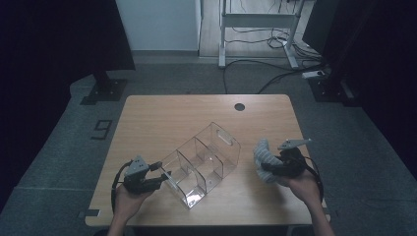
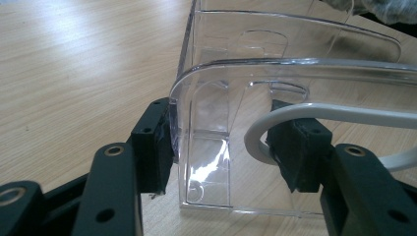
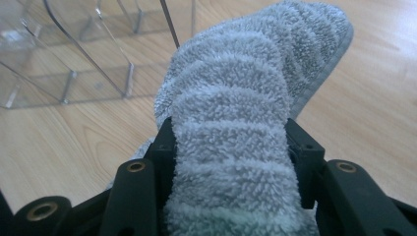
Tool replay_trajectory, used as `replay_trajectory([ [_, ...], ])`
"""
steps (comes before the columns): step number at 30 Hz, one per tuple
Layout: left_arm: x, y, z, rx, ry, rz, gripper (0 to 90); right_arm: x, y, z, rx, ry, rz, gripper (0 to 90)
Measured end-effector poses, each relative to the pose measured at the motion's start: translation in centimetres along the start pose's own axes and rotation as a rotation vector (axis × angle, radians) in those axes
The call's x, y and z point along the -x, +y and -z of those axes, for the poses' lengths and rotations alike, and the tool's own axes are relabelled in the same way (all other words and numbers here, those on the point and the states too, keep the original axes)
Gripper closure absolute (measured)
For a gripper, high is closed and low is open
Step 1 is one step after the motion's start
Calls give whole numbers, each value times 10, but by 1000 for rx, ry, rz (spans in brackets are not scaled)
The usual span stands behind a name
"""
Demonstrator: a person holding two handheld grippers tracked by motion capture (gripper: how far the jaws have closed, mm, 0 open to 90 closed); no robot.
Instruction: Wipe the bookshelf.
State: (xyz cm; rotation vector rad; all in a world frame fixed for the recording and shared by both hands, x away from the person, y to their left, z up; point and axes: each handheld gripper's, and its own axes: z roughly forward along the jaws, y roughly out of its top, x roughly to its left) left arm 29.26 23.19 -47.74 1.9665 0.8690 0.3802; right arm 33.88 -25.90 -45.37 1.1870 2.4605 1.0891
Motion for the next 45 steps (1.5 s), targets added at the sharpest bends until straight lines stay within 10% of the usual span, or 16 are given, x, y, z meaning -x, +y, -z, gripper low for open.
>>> replay_trajectory([
  [17,4,0,0,-1,2,1,444,-25,68,17,60,11,76,513],
  [45,11,1,-1,-7,-22,-44,444,-54,164,-46,27,14,160,510],
])
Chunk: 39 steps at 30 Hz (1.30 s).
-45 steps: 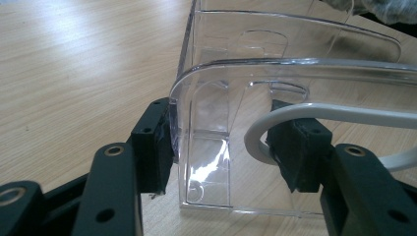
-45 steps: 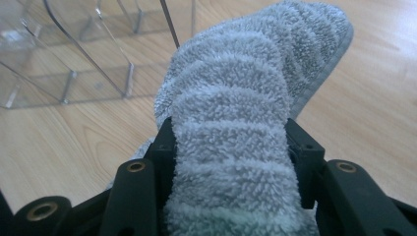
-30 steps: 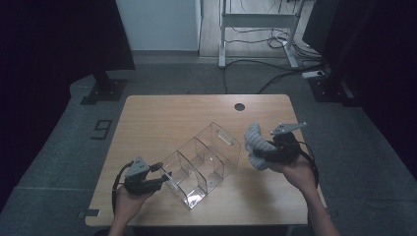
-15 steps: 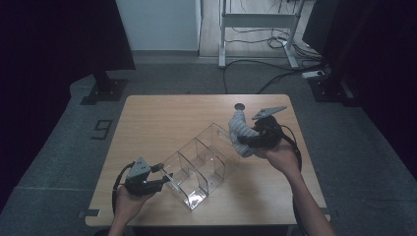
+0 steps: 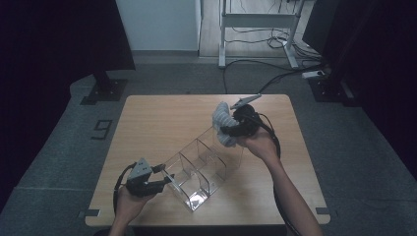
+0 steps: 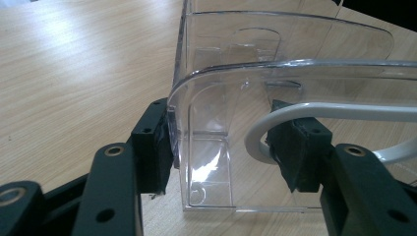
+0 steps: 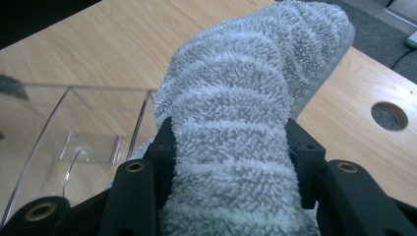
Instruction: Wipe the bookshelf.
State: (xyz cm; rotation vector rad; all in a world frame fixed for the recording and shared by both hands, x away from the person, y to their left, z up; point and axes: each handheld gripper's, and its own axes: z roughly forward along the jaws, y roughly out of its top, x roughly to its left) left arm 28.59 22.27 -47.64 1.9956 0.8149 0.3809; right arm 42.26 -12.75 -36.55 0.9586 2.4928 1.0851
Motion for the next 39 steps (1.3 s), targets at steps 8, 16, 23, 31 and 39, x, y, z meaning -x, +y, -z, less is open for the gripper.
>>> replay_trajectory([
  [8,0,0,0,5,1,1,445,1,22,-29,-27,-23,3,509],
  [16,1,0,0,5,4,4,446,4,24,-53,-100,-35,2,509],
  [23,3,1,-1,-3,23,9,450,1,19,-52,-111,-45,24,502],
  [31,4,2,-2,-8,32,14,451,2,10,-38,-115,-33,17,492],
  [39,4,2,-2,-9,33,15,450,-2,-5,-24,-107,-39,39,491],
])
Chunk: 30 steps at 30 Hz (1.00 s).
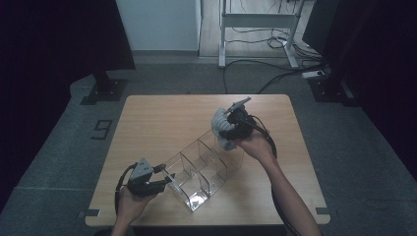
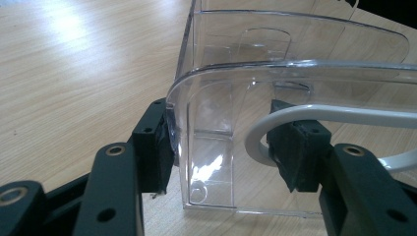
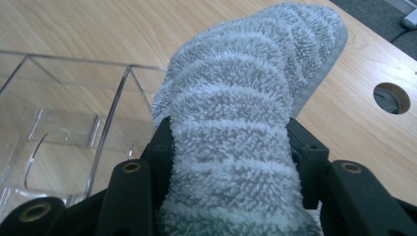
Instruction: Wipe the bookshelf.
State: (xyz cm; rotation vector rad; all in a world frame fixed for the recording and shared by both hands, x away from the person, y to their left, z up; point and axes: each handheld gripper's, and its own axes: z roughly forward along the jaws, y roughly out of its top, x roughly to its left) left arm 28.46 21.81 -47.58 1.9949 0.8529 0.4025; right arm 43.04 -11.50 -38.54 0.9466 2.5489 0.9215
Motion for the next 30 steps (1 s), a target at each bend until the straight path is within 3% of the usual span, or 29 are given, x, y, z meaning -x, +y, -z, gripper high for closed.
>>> replay_trajectory([
  [15,0,0,0,2,0,1,450,-3,-42,25,42,8,-12,490],
  [30,0,0,-1,3,2,3,450,-8,-79,39,66,-8,-5,491],
])
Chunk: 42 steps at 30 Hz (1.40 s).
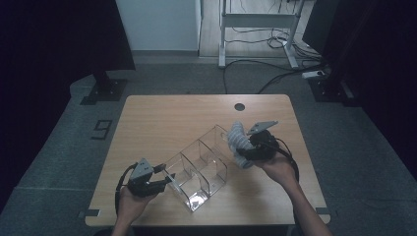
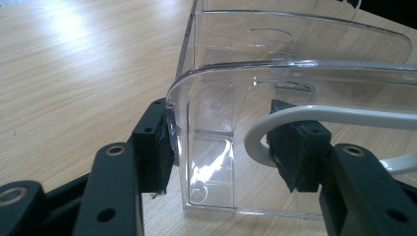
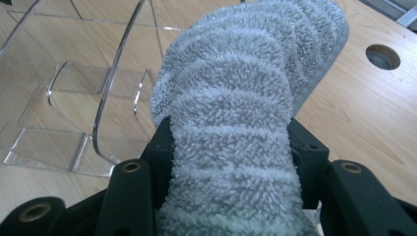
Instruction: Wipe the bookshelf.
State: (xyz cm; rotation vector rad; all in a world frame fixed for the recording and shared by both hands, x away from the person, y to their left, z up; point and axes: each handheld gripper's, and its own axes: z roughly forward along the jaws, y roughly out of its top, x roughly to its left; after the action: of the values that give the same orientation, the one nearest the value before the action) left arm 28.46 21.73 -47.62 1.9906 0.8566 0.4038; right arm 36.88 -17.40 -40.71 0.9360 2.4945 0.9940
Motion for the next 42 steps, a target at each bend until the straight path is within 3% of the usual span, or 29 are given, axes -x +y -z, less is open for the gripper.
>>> replay_trajectory([
  [12,0,0,0,0,0,1,449,2,-26,1,13,19,-32,495],
  [28,3,-1,0,2,5,4,449,0,-48,-10,-6,37,-58,496],
  [42,3,-1,0,2,0,4,447,-4,-59,-33,-66,41,-65,495],
])
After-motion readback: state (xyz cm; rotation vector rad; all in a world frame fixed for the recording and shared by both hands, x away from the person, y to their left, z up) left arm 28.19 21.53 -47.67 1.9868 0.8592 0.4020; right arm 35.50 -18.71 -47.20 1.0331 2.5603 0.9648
